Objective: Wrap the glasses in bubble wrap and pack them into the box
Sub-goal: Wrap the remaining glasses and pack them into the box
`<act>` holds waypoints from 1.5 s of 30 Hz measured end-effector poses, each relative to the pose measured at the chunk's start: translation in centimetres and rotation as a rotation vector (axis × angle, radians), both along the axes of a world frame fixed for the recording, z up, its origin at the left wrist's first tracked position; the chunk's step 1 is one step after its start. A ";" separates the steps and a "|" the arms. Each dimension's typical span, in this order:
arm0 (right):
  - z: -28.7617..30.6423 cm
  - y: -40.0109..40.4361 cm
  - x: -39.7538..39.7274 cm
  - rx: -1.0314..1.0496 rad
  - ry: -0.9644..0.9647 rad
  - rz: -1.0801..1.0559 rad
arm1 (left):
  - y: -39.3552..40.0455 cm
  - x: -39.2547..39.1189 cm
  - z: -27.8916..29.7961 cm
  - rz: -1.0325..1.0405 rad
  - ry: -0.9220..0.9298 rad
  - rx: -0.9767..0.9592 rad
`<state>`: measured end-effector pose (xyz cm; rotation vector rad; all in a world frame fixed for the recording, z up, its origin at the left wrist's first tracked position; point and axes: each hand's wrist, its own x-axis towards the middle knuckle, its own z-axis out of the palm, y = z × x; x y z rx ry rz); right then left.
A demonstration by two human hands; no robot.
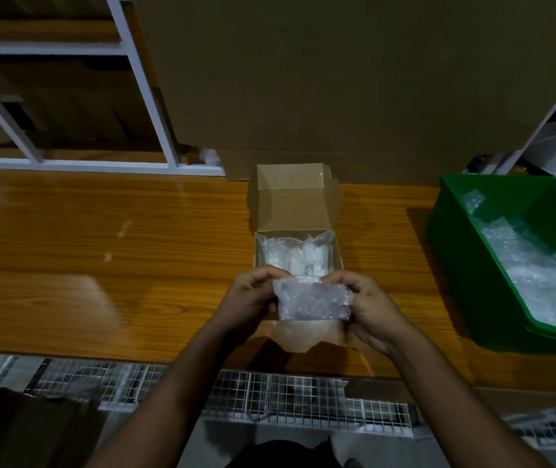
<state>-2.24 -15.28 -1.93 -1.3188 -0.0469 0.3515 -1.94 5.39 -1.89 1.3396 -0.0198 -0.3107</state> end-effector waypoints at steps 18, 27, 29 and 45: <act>-2.2 -1.0 2.3 -0.306 -0.062 -0.025 | 1.0 1.6 -0.9 -0.029 -0.300 0.371; 1.8 -1.2 9.9 -0.821 -0.560 -0.268 | 1.3 7.1 -0.8 0.302 -0.522 0.906; 1.9 -1.3 11.0 -0.832 -0.550 -0.370 | 1.2 6.5 -2.2 0.199 -0.621 1.151; -0.6 1.7 13.1 -1.427 -1.102 0.253 | 0.8 4.0 -4.6 0.018 -0.720 1.388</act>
